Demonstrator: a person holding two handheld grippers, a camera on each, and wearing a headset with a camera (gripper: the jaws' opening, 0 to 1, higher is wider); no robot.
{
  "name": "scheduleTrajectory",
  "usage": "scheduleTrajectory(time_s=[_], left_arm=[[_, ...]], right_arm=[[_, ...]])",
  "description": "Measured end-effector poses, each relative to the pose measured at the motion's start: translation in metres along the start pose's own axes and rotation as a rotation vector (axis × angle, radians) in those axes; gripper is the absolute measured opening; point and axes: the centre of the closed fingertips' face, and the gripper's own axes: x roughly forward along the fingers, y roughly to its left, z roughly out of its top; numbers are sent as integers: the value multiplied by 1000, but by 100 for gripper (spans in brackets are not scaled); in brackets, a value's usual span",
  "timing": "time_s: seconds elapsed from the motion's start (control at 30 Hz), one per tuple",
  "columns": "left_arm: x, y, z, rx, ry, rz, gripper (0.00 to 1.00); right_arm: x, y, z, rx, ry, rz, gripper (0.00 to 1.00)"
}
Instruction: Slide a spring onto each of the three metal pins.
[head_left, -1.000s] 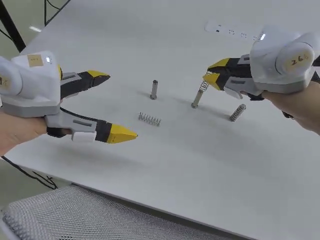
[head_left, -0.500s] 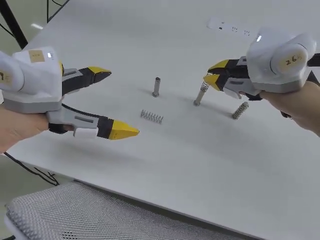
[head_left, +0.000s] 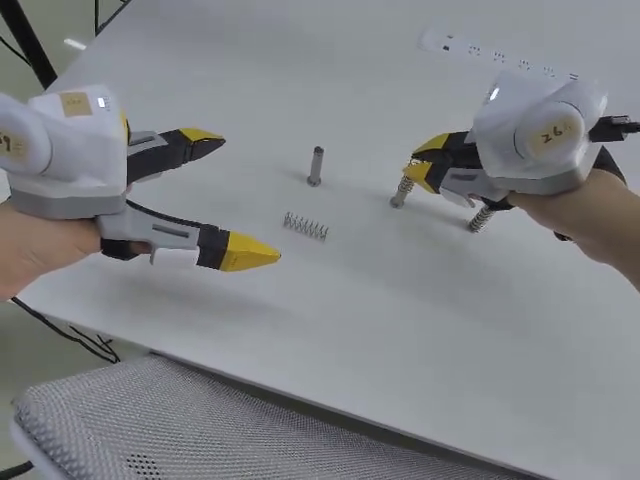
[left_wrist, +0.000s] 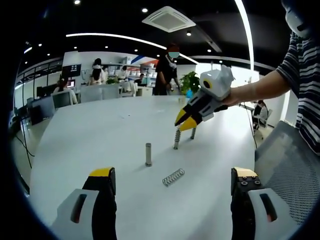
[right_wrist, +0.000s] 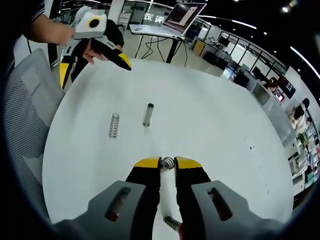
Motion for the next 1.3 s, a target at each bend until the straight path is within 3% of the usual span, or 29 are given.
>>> scheduleTrajectory(time_s=[0.17,0.53,0.97,1.3], left_arm=[[-1,0,0,0,1,1,95],[-2,-2,-2,-6,2,2,95],[0,-4,4,4,0,-6,95],[-3,-4,5,6,3,-2,95]], right_arm=[[5,3,-8,7,29,4,12],[11,4,-17,51,39,-5,12],[9,6,-14,117,24,5,15],[0,-2,-7,143,-2,-36,19]])
